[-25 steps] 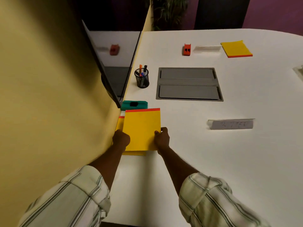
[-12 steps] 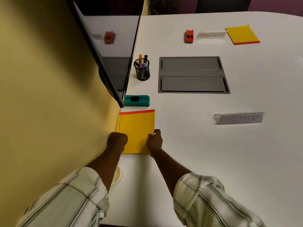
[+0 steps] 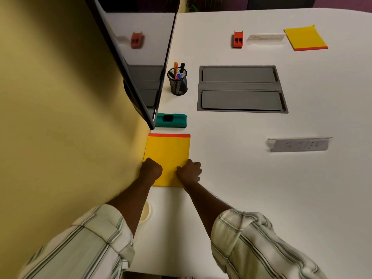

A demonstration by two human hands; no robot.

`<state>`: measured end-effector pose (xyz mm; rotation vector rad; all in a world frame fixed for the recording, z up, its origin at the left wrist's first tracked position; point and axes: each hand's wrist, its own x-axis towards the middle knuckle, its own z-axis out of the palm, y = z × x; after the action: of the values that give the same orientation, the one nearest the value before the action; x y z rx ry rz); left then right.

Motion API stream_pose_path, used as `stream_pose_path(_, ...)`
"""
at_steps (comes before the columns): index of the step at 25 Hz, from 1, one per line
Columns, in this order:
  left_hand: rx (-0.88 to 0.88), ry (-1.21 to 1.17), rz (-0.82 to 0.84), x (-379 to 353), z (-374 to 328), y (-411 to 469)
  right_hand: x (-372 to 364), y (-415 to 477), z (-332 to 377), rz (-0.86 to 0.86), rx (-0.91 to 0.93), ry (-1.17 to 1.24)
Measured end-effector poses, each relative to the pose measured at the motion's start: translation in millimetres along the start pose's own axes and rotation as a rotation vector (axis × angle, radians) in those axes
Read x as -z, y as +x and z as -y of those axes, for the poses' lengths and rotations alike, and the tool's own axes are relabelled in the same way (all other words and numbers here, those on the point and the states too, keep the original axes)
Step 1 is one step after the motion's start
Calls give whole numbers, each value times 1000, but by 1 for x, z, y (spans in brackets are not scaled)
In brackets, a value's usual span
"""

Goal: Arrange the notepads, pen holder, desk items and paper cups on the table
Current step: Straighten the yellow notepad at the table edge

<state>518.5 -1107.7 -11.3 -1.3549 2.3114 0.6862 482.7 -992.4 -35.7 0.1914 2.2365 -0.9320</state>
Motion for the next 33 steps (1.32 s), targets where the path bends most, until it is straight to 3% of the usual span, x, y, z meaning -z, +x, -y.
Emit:
stream_pose_path(12, -61, -108, 75, -3, -7, -20, 18, -8, -7, -36, 102, 16)
stream_pose_path(21, -163, -165, -36, -15, -37, -76, 56, -25, -35, -84, 220, 52)
stream_pose_path(29, -274, -162, -116, -54, -42, -145, 88, -56, -84, -106, 381, -252)
stream_pose_path(33, -279, -216, -59, -80, -30, -176, 102, -72, -110, -125, 425, -369)
